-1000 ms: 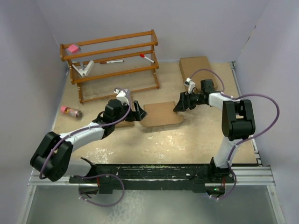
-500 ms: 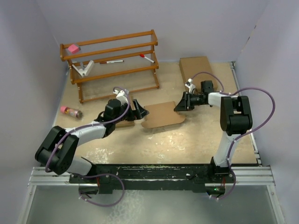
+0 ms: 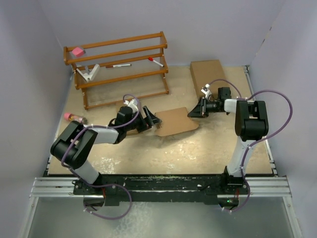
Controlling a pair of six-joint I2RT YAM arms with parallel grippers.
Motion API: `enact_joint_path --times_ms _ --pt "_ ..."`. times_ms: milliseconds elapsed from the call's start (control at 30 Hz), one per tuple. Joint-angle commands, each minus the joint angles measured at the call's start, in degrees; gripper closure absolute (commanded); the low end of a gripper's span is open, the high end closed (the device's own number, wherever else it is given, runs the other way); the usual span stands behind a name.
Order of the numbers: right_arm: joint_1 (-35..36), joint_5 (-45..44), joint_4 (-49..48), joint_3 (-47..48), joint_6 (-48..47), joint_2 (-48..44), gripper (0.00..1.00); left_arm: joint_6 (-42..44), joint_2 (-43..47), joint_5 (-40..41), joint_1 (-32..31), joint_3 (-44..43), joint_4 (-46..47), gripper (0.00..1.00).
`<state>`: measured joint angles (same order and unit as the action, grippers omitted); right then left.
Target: Fold the paper box
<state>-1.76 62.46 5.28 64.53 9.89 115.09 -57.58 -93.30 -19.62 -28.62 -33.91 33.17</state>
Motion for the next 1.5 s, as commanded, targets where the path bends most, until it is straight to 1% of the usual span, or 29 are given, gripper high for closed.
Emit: enact_joint_path --times_ms 0,167,400,533,700,833,900,967,1133,1200,1300,1367,1467 --pt "-1.03 -0.38 -1.41 -0.55 0.76 1.56 0.77 -4.03 -0.74 -1.55 0.03 -0.11 6.99 0.04" --pt "-1.12 0.02 -1.5 -0.64 1.16 1.81 0.78 -6.93 -2.47 -1.63 -0.91 -0.13 10.73 0.04" --pt "-1.17 0.33 -1.67 -0.72 1.27 1.99 0.78 -10.61 -4.23 1.56 -2.94 -2.34 10.63 0.06" --pt "-1.18 0.5 -1.67 -0.72 1.27 2.17 0.78 -12.54 -4.27 3.8 -3.81 -2.79 10.43 0.1" --pt "-1.23 0.88 -1.67 -0.64 1.35 2.08 0.77 -14.41 -4.09 5.73 -4.64 -3.18 10.93 0.17" --pt "-1.18 0.94 -1.61 -0.64 1.35 1.86 0.76 -15.46 -4.12 6.33 -4.86 -3.24 11.64 0.19" --pt "-1.21 0.93 -1.67 -0.64 1.36 1.79 0.76 -15.86 -4.01 6.43 -5.02 -3.18 11.9 0.24" --pt "-1.21 0.9 -1.67 -0.64 1.28 1.81 0.76 -15.91 -4.0 6.36 -5.1 -3.06 12.66 0.26" --pt "-1.15 0.77 -1.43 -0.55 1.0 1.81 0.76 -16.34 -4.78 5.73 -5.21 -2.79 14.55 0.44" --pt "-1.17 0.72 -1.26 -0.46 0.84 1.87 0.76 -16.68 -5.36 5.13 -5.21 -3.02 14.58 0.47" --pt "-1.17 0.76 -0.92 -0.23 0.36 1.87 0.73 -16.89 -5.69 4.84 -5.38 -3.35 13.75 0.61" --pt "-1.21 1.08 -0.22 0.07 -0.49 1.61 0.66 -17.08 -5.6 4.92 -5.47 -3.35 13.19 0.63" --pt "-1.21 3.28 1.27 0.9 -2.04 0.87 0.54 -17.41 -5.12 5.34 -5.48 -3.44 12.06 0.63"
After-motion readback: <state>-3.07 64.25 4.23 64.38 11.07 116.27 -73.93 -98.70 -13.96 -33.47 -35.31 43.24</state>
